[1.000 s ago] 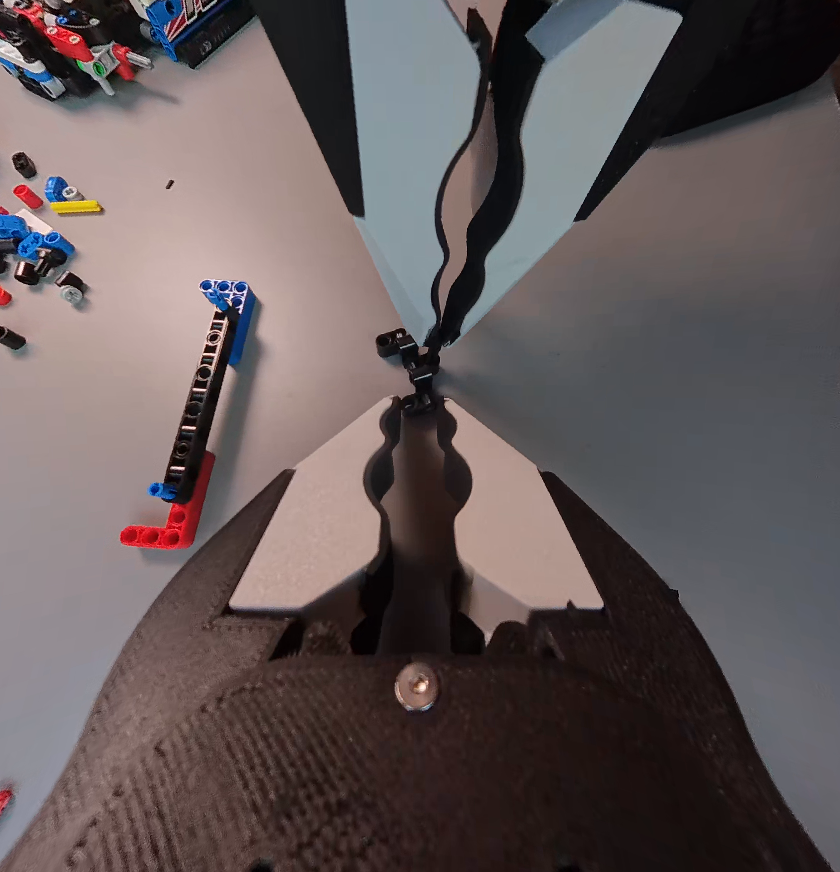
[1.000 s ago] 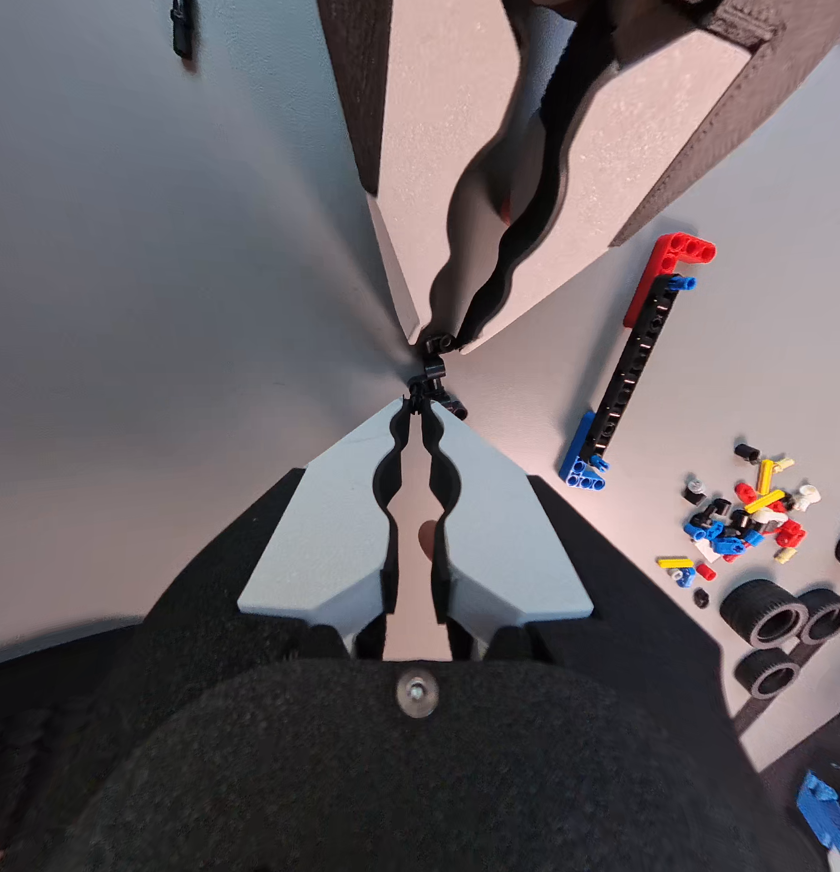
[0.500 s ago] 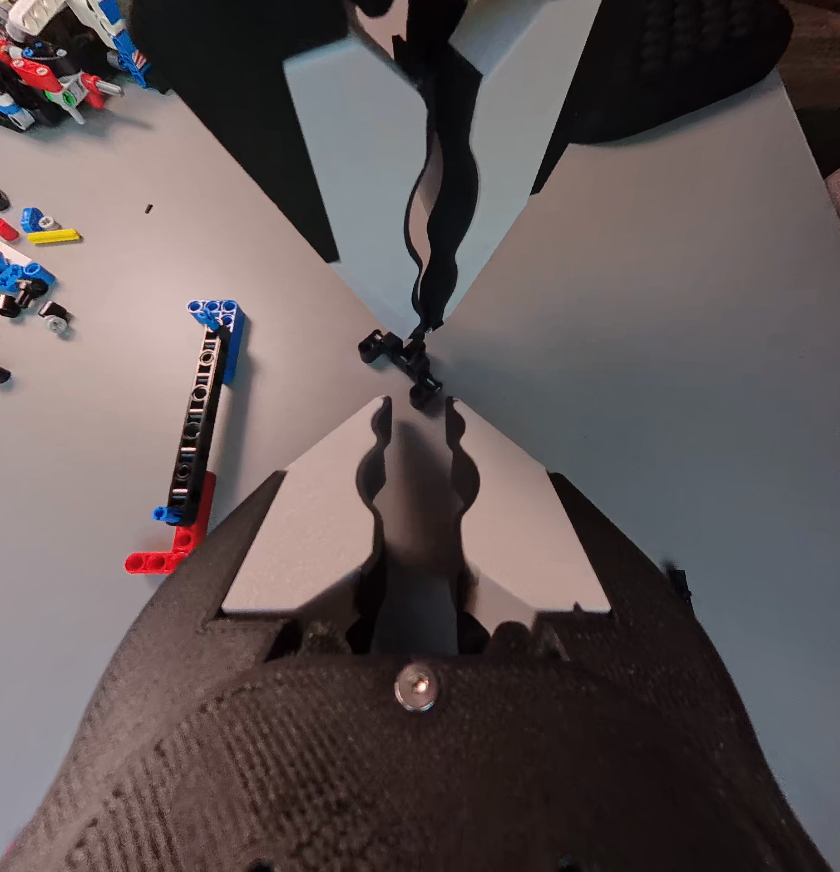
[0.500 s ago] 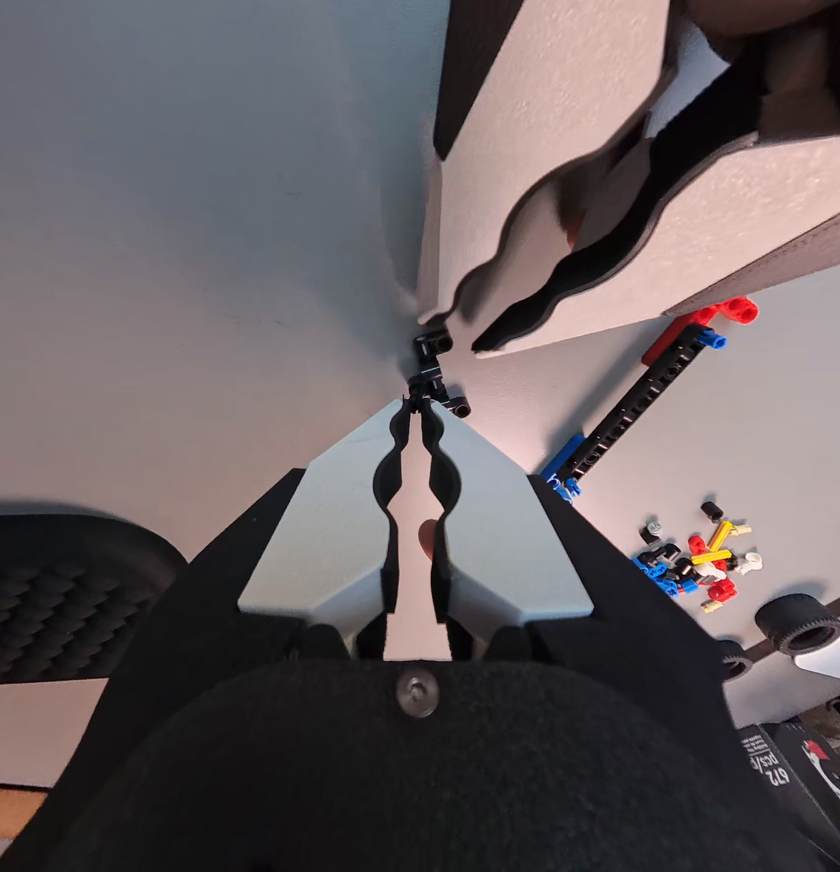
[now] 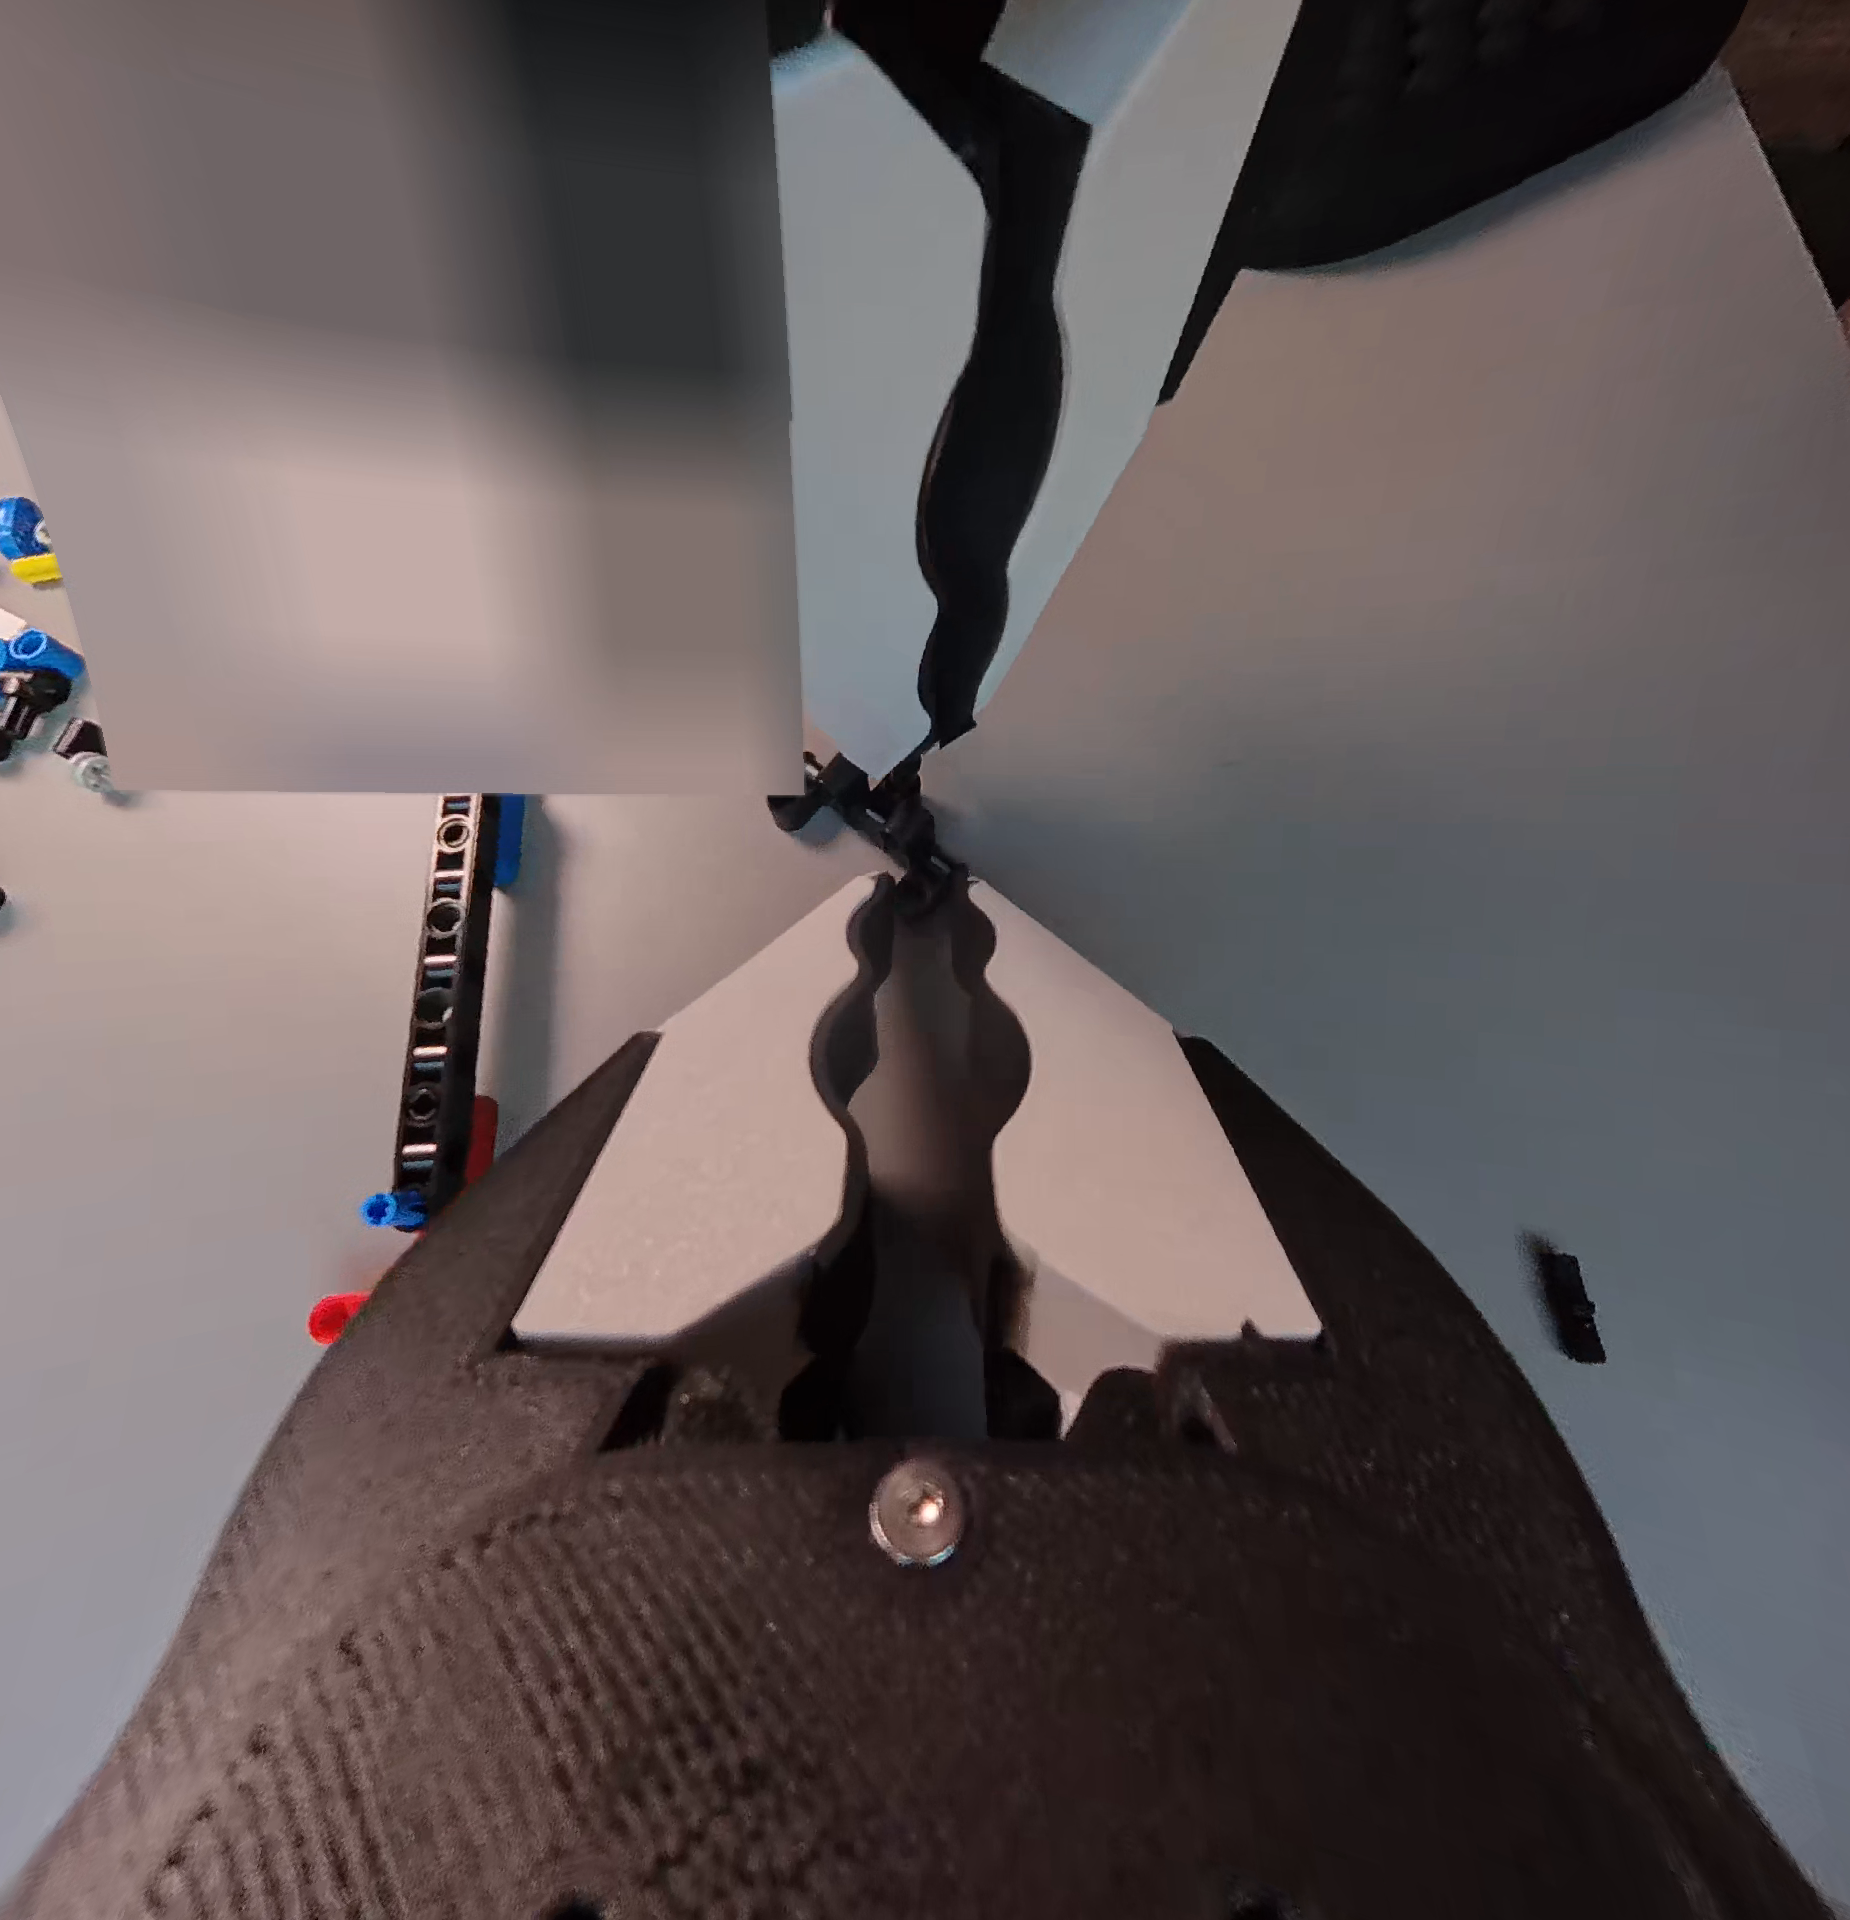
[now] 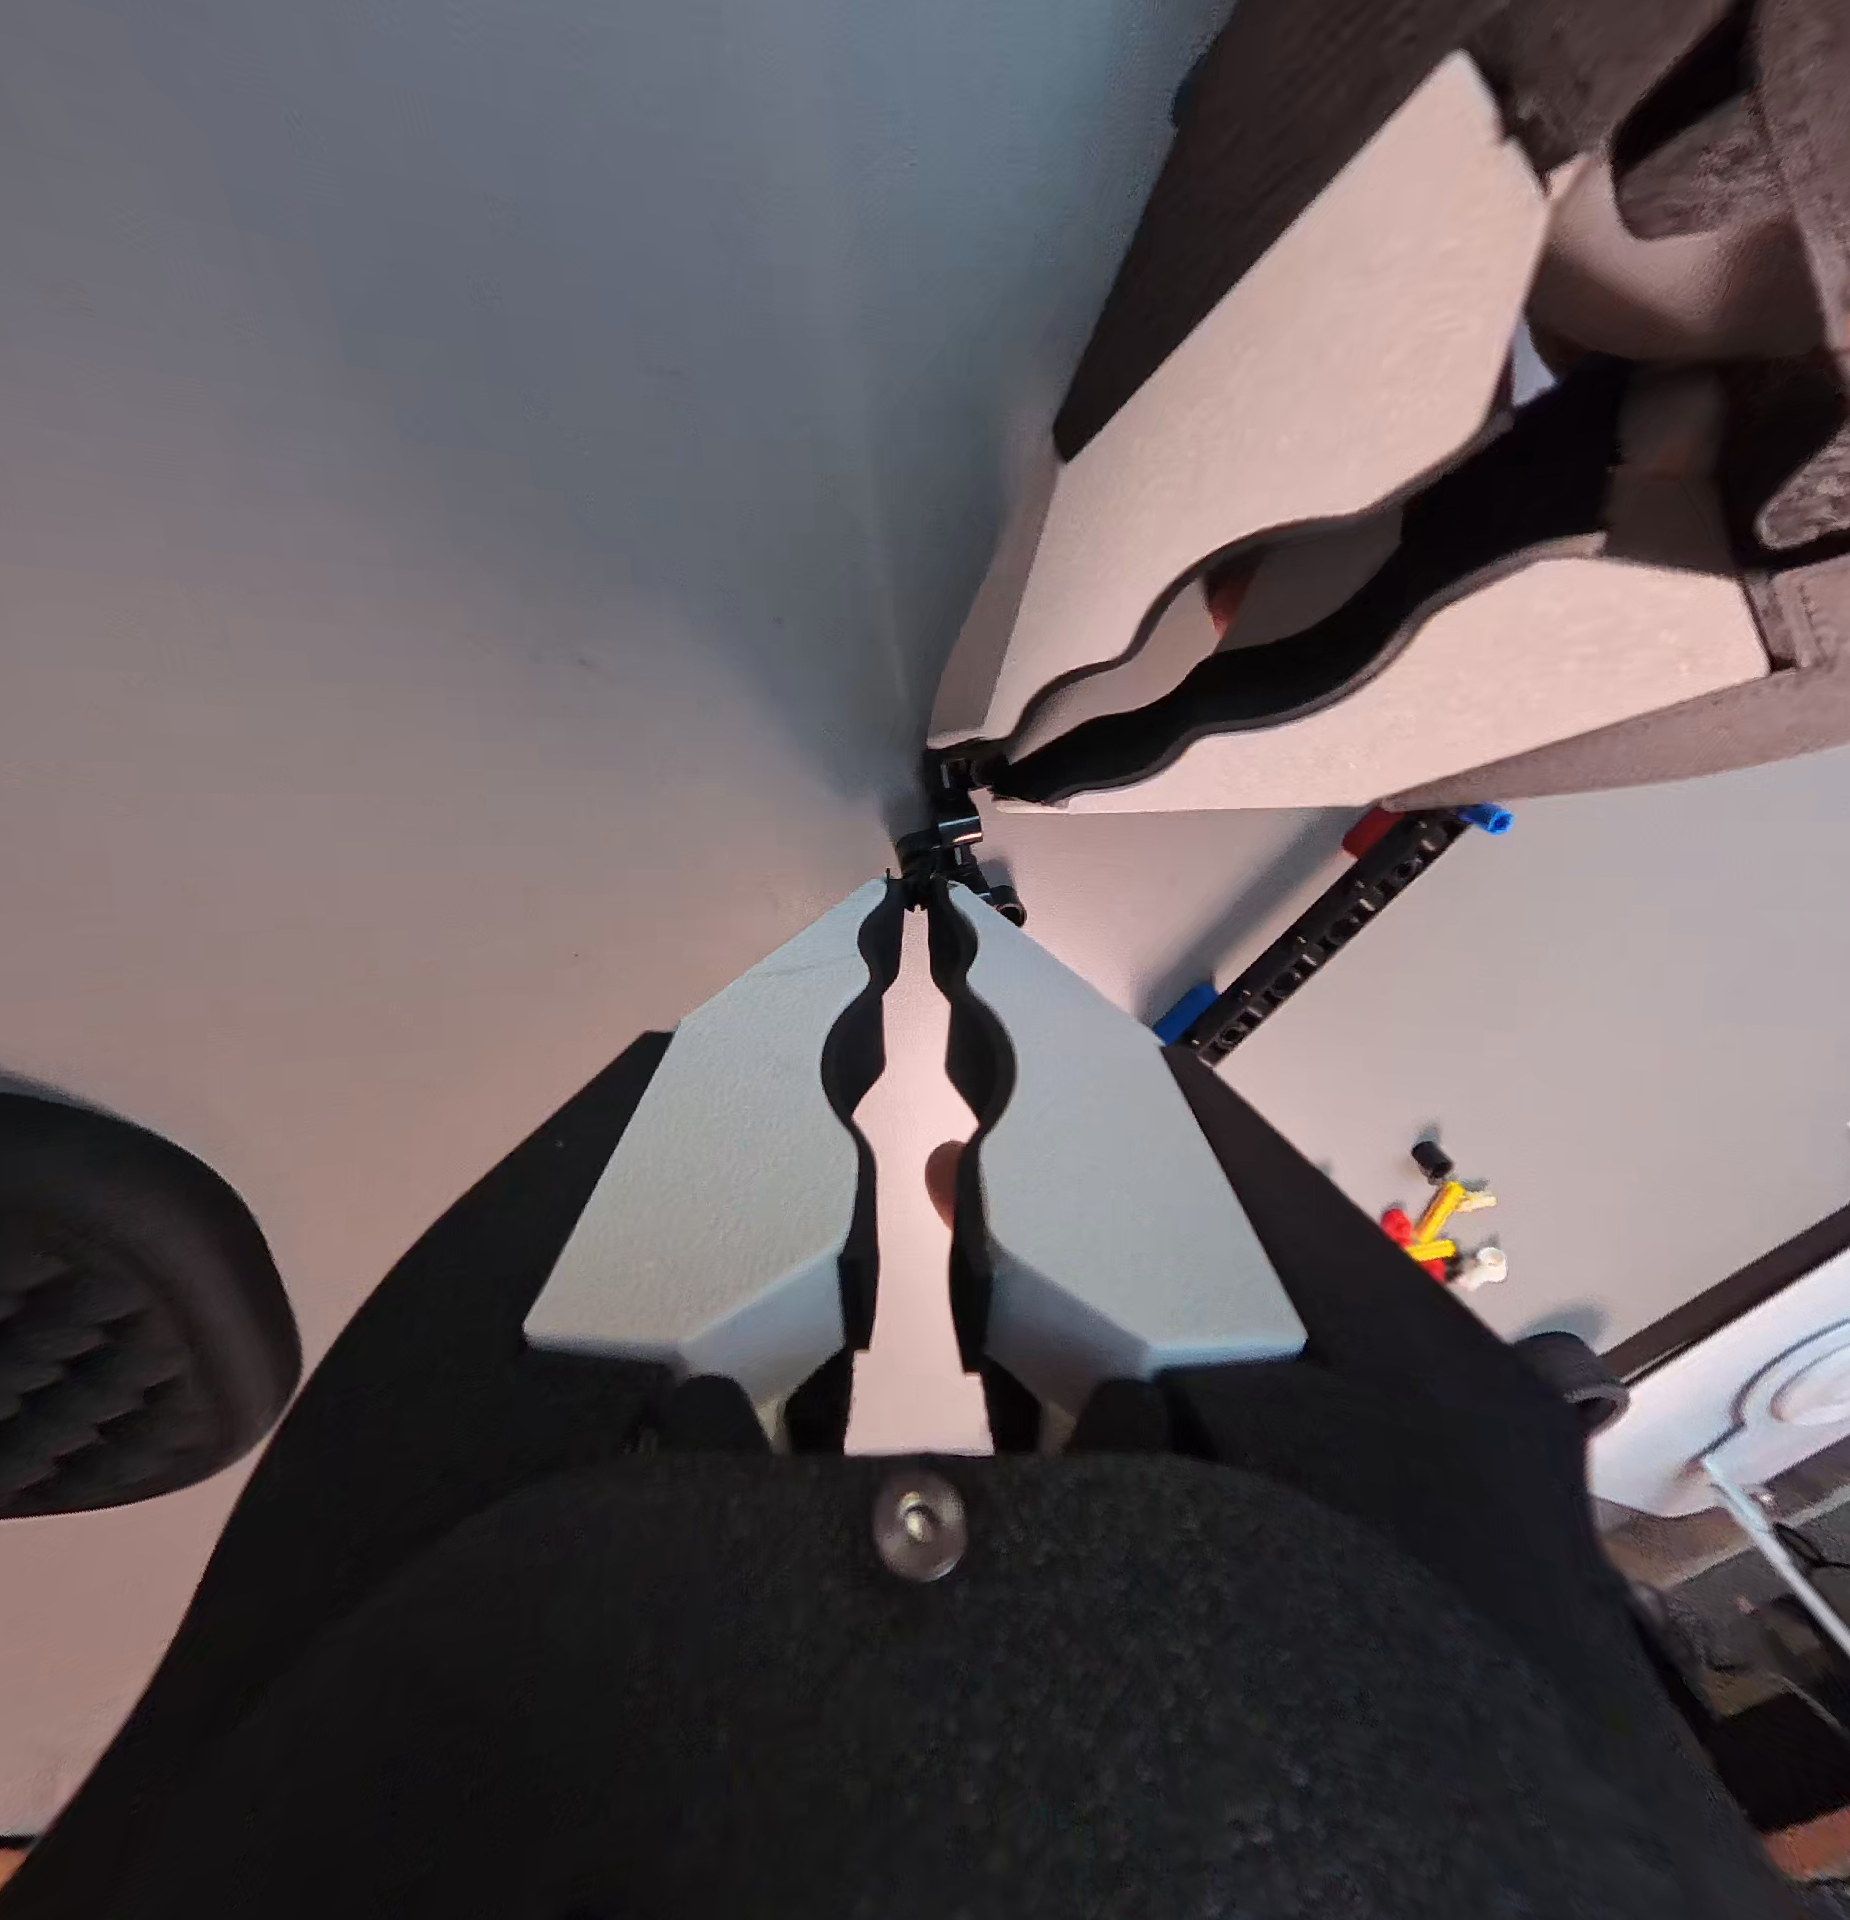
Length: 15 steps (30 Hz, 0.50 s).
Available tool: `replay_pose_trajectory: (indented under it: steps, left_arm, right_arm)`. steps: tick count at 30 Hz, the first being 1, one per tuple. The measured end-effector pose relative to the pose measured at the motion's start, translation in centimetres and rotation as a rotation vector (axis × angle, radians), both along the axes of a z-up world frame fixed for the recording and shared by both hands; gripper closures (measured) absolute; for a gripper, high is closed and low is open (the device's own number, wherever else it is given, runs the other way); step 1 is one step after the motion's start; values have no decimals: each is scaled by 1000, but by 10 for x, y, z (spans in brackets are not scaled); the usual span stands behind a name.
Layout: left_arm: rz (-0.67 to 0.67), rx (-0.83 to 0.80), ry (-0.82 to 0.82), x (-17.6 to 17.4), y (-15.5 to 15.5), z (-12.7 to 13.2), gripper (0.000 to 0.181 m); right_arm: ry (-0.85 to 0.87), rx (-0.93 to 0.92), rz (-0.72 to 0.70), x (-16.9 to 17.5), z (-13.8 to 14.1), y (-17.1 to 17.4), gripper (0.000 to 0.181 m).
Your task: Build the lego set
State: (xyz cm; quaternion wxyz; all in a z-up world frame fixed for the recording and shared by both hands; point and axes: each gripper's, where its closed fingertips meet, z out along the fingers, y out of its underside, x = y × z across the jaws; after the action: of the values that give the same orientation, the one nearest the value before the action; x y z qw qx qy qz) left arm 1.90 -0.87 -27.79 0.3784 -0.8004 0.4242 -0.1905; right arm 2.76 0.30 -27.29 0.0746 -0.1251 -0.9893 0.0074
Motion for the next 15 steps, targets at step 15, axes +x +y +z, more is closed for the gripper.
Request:
replay_pose_trajectory:
  steps: [15]
  left_arm:
    - [-179, 16, 10, 2, 1, 0, 173]
  right_arm:
    - [-120, -39, 140, 1, -5, 1, 179]
